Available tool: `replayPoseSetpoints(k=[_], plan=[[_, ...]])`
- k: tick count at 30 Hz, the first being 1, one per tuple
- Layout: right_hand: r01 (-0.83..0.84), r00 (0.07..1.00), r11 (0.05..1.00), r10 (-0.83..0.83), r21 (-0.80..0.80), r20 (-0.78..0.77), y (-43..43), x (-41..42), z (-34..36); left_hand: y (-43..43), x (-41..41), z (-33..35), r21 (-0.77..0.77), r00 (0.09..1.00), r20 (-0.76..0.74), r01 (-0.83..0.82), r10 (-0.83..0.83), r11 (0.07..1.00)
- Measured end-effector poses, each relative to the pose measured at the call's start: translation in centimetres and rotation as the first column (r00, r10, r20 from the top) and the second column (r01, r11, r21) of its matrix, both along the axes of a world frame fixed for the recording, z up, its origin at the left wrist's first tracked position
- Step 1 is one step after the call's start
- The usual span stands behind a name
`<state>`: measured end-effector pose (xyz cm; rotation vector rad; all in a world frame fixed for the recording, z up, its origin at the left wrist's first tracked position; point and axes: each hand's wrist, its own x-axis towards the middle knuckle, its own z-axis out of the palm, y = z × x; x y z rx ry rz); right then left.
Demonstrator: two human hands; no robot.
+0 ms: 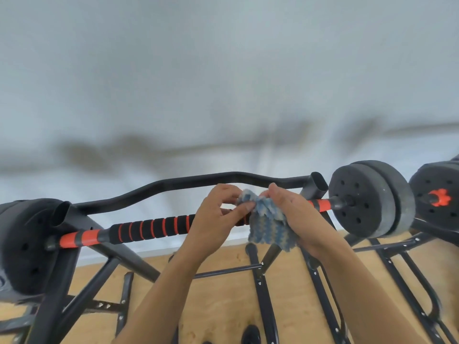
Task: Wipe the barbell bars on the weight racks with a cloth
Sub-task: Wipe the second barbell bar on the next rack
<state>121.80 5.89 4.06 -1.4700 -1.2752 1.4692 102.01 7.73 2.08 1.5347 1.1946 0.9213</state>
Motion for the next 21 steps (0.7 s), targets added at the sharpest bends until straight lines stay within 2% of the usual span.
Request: replayPoseSetpoints(k=[2,6,9,12,15,18,21], plan=[[-0.082,0.997,0.997,0.082,0.006,-0.015,0.0,0.9,0.2,0.1,0.8,0.3,-0.019,0.996,0.021,-0.086,0.087,0.996],[-0.125,0.990,0.992,0.125,-0.007,-0.060,-0.1,2.4,0.3,0.2,2.2,0.9,-0.200,0.957,0.198,-0.171,0.211,0.965],[-0.157,0.988,0.988,0.157,-0.006,-0.002,-0.2,3.1,0.1,0.5,2.9,1.1,-0.312,0.903,0.299,-0.212,0.307,0.926],[-0.174,0.984,0.985,0.173,0.015,0.048,-0.8,4.0,-0.2,0.6,3.7,1.6,-0.368,0.871,0.318,-0.250,0.374,0.895],[-0.141,0.990,0.988,0.140,0.059,0.024,-1.4,4.2,0.0,0.4,4.8,2.0,-0.332,0.891,0.248,-0.291,0.380,0.897],[-0.009,0.999,0.993,0.013,0.117,-0.039,-1.6,4.1,-0.1,-0.3,5.4,2.1,-0.261,0.923,0.136,-0.316,0.359,0.912],[0.106,0.992,0.986,-0.096,0.132,-0.078,-1.8,4.4,-0.2,-1.3,5.0,1.4,-0.278,0.967,0.165,-0.145,0.196,0.949]])
